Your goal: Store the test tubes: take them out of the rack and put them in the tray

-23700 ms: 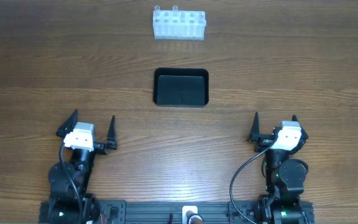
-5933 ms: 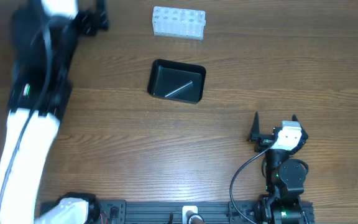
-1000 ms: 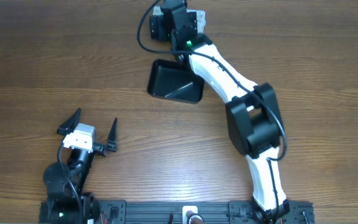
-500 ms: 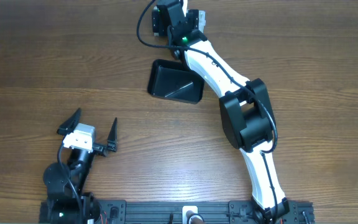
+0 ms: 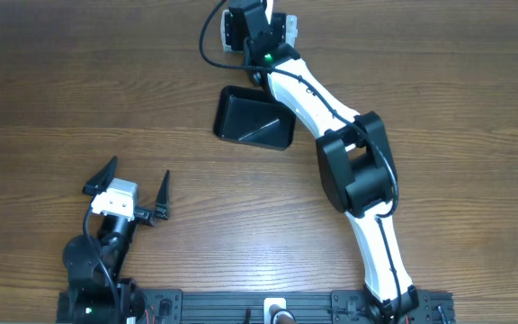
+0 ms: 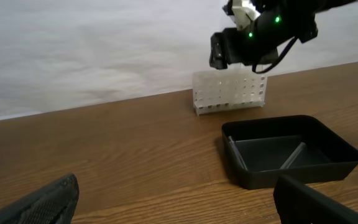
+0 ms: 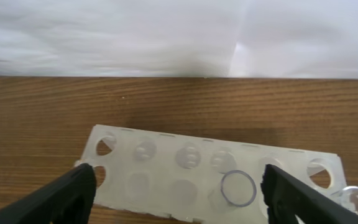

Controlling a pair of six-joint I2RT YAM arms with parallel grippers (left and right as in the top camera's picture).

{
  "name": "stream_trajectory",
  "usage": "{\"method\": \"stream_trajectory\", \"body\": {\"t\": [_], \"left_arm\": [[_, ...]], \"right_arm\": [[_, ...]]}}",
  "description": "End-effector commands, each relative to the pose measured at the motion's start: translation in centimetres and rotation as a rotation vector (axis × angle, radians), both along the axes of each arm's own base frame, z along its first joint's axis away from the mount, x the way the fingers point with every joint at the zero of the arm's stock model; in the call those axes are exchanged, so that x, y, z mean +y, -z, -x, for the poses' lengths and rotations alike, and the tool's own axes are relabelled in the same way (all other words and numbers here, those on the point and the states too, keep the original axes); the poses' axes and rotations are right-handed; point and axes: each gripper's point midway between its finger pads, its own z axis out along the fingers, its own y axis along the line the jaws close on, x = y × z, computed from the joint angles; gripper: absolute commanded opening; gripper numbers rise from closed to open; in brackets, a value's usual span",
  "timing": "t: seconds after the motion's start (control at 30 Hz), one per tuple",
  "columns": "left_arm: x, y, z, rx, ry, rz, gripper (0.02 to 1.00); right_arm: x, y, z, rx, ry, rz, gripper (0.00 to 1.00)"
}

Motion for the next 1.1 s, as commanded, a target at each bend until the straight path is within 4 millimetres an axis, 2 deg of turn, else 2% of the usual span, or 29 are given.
{"method": "stream_trajectory", "body": {"t": [0.03, 0.4, 0.57, 0.7, 0.9, 1.1], "left_arm": [[-0.24, 0.11, 0.07, -0.005, 0.014, -0.013, 1.000], [-0.24, 0.11, 0.07, -0.005, 0.014, -0.013, 1.000], [-0.24, 0.11, 0.07, -0.005, 0.014, -0.013, 1.000], [-0.24, 0.11, 0.07, -0.005, 0.014, -0.013, 1.000], [-0.24, 0.11, 0.07, -0.005, 0.014, -0.013, 0.993], [-0.24, 0.11, 0.07, -0.005, 0.014, -0.013, 0.998]], "right_arm": [[-1.65, 0.79, -0.99, -0.005, 0.056, 0.017, 0.779], [-2.25, 0.96, -1.17, -0.001, 0.061, 0.026, 0.592], [-2.15, 0.90, -1.18, -0.003, 0.060, 0.024, 0.446], [-2.09, 0.89, -1.16, -0.004, 0.059, 0.024, 0.402], [-2.02, 0.89, -1.13, -0.004, 0.057, 0.025, 0.264], [-1.91, 0.84, -1.13, -0.007, 0.048, 0.037, 0.213]]}}
